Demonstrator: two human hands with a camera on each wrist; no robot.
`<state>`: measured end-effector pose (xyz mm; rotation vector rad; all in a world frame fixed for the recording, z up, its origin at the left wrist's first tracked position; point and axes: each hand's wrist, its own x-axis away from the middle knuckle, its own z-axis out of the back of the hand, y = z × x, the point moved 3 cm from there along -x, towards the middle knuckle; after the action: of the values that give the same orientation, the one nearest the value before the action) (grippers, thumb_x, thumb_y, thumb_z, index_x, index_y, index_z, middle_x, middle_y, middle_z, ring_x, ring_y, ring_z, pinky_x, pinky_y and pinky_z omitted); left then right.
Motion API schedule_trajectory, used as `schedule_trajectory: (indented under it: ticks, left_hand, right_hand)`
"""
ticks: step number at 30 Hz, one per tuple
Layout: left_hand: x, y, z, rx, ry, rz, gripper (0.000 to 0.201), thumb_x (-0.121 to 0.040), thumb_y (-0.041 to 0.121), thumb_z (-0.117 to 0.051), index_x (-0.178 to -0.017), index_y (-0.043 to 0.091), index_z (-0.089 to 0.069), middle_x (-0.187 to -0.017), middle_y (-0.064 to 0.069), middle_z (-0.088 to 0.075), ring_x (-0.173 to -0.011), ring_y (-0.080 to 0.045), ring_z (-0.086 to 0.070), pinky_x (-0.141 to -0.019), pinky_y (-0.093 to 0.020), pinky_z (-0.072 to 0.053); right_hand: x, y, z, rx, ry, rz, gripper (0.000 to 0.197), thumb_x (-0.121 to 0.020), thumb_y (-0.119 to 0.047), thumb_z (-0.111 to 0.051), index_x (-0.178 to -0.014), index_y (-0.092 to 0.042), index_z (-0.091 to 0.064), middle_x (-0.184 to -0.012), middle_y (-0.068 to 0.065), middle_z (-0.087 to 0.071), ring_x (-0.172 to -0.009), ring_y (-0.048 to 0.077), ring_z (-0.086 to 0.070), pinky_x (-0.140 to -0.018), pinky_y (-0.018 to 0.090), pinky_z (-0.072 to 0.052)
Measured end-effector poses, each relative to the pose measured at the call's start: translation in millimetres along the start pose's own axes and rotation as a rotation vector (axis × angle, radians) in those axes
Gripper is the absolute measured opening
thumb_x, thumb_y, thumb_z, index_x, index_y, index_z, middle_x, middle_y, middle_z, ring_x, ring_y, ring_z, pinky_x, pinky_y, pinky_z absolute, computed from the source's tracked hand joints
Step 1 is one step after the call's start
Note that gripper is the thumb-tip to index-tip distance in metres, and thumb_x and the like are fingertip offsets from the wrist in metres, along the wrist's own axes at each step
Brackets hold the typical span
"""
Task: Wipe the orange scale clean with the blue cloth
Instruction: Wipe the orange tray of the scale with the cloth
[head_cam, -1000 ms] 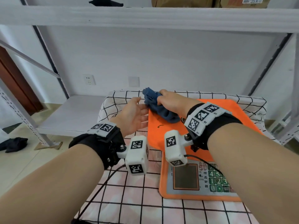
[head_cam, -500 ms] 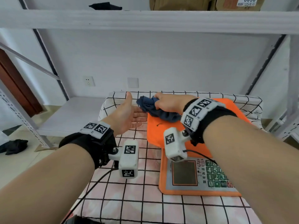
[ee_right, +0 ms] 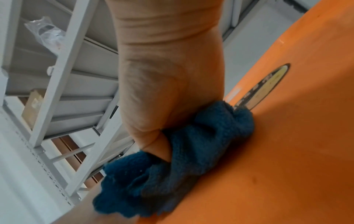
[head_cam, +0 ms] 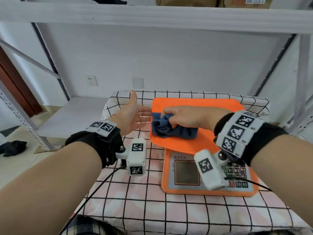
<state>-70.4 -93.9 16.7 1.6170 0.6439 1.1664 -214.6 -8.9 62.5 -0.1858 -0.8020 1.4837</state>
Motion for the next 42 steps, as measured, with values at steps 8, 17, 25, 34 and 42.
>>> schedule_trajectory:
  ticks: [8,17,25,34,42]
  left_hand:
    - [6,-5,0,-0.001,0.0,-0.029,0.084,-0.089,0.071,-0.007,-0.105,0.011,-0.064,-0.112,-0.009,-0.066,-0.105,-0.024,-0.061,-0.101,-0.039,-0.043]
    - [11,2,0,0.003,0.006,0.014,0.089,-0.089,0.072,-0.011,-0.109,0.0,-0.059,-0.117,-0.015,-0.062,-0.106,-0.032,-0.061,-0.089,-0.042,-0.05]
    - [29,4,0,0.037,-0.028,0.029,0.091,-0.089,0.071,-0.011,-0.134,-0.001,-0.045,-0.127,-0.015,-0.056,-0.101,-0.031,-0.061,-0.075,-0.043,-0.05]
    - [43,-10,4,0.09,-0.026,0.008,0.086,-0.089,0.072,-0.016,-0.124,0.001,-0.049,-0.108,-0.016,-0.066,-0.097,-0.032,-0.065,-0.085,-0.045,-0.052]
    - [74,-23,-2,0.094,0.081,-0.056,0.082,-0.091,0.069,-0.014,-0.117,0.001,-0.053,-0.107,-0.015,-0.066,-0.092,-0.026,-0.067,-0.068,-0.034,-0.054]
  right_hand:
    - [-11,-15,13,0.026,0.112,-0.075,0.025,-0.094,-0.009,-0.036,-0.117,-0.013,-0.044,-0.07,0.001,-0.046,-0.055,0.012,-0.041,-0.032,0.018,-0.035]
    - [6,-20,-12,0.029,0.077,-0.02,0.019,-0.085,-0.012,-0.049,-0.094,-0.029,-0.047,-0.082,0.0,-0.054,-0.077,0.017,-0.051,-0.063,0.028,-0.04]
    - [20,-20,-23,0.018,0.141,0.069,0.017,-0.082,-0.017,-0.055,-0.094,-0.027,-0.048,-0.084,-0.005,-0.056,-0.073,0.012,-0.052,-0.06,0.026,-0.04]
    - [37,-24,-32,-0.059,0.148,0.016,0.024,-0.088,-0.012,-0.044,-0.11,-0.016,-0.054,-0.074,0.0,-0.051,-0.064,0.013,-0.046,-0.05,0.023,-0.037]
    - [71,-19,-29,-0.073,0.165,-0.027,0.023,-0.086,-0.003,-0.041,-0.103,-0.01,-0.055,-0.068,0.004,-0.044,-0.056,0.015,-0.037,-0.044,0.022,-0.033]
